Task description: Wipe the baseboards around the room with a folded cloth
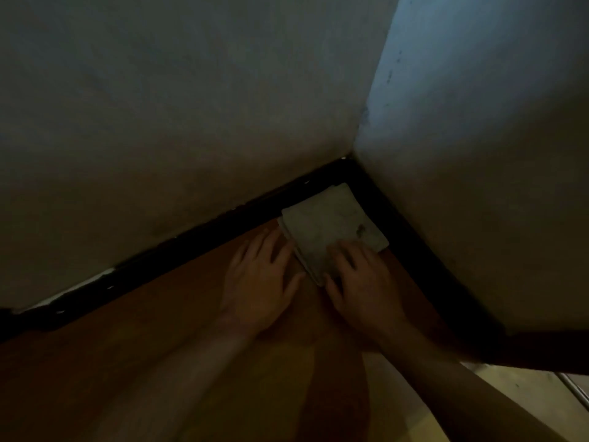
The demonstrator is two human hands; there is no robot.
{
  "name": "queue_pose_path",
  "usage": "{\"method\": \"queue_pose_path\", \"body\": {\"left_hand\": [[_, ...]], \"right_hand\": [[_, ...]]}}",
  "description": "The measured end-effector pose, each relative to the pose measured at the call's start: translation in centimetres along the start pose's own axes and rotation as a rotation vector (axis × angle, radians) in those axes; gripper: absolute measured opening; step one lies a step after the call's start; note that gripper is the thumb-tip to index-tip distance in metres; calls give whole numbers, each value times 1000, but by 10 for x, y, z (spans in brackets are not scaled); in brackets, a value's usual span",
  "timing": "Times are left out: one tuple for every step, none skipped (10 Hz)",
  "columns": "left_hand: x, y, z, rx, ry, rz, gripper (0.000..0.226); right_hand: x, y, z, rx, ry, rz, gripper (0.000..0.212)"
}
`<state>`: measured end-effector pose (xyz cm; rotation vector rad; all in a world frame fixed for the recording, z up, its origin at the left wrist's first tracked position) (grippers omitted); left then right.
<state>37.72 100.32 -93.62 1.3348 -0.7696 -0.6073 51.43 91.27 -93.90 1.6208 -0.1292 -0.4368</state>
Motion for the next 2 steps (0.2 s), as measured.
{"method": "queue_pose_path", "body": {"left_hand": [[-11, 28, 25, 1, 108, 18, 70], [-14, 66, 55, -95, 189, 84, 79]], "right_hand": [[-25, 26, -1, 50, 36, -31, 46], [-51, 67, 7, 34, 72, -37, 45]]}}
Point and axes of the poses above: each hand's wrist, its own z-axis away from the middle knuckle, its own y-axis out of the back of the hand, x = y × z, the point moved 8 cm from there along -z, towards the middle knuckle, and after that the axes turned 4 degrees about -y, right-handed, at the moved point
